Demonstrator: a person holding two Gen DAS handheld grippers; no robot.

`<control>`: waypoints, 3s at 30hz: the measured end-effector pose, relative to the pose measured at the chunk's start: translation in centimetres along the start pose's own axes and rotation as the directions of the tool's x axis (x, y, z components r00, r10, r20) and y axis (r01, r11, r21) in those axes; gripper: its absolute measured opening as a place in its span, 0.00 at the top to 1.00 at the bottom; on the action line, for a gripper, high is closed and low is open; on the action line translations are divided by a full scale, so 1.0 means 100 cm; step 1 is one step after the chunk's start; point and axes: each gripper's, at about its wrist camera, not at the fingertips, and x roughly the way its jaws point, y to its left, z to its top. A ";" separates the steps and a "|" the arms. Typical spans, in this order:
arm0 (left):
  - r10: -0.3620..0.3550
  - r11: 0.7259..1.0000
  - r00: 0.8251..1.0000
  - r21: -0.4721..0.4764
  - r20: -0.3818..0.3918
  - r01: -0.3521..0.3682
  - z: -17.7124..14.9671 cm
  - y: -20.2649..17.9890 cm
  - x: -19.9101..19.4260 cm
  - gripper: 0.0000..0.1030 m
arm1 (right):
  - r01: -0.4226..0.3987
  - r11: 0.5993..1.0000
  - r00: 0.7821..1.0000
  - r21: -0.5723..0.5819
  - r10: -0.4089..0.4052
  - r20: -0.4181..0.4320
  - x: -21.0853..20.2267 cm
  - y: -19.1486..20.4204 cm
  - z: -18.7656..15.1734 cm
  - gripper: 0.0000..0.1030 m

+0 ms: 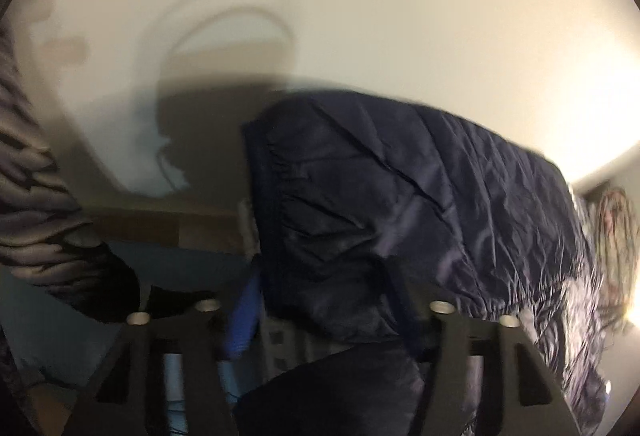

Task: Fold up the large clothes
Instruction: 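Move the right tool to the jacket sleeve cuff and grasp it, then lift the sleeve cuff with the right tool and fold it across the jacket body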

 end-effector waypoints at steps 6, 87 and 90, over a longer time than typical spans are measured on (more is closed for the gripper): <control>-0.005 1.000 1.000 0.004 0.000 0.005 0.001 -0.002 0.002 0.44 | -0.134 0.980 0.991 0.145 0.133 0.019 -0.015 -0.037 0.002 0.77; -0.226 0.860 0.955 0.422 -0.192 0.288 0.184 -0.283 0.313 0.44 | -0.089 0.060 0.962 0.994 -0.255 0.101 -0.076 -0.522 -0.402 0.93; -0.235 0.847 0.958 0.448 -0.165 0.286 0.183 -0.290 0.302 0.44 | -0.036 0.032 0.972 0.999 -0.231 0.042 -0.070 -0.520 -0.404 0.91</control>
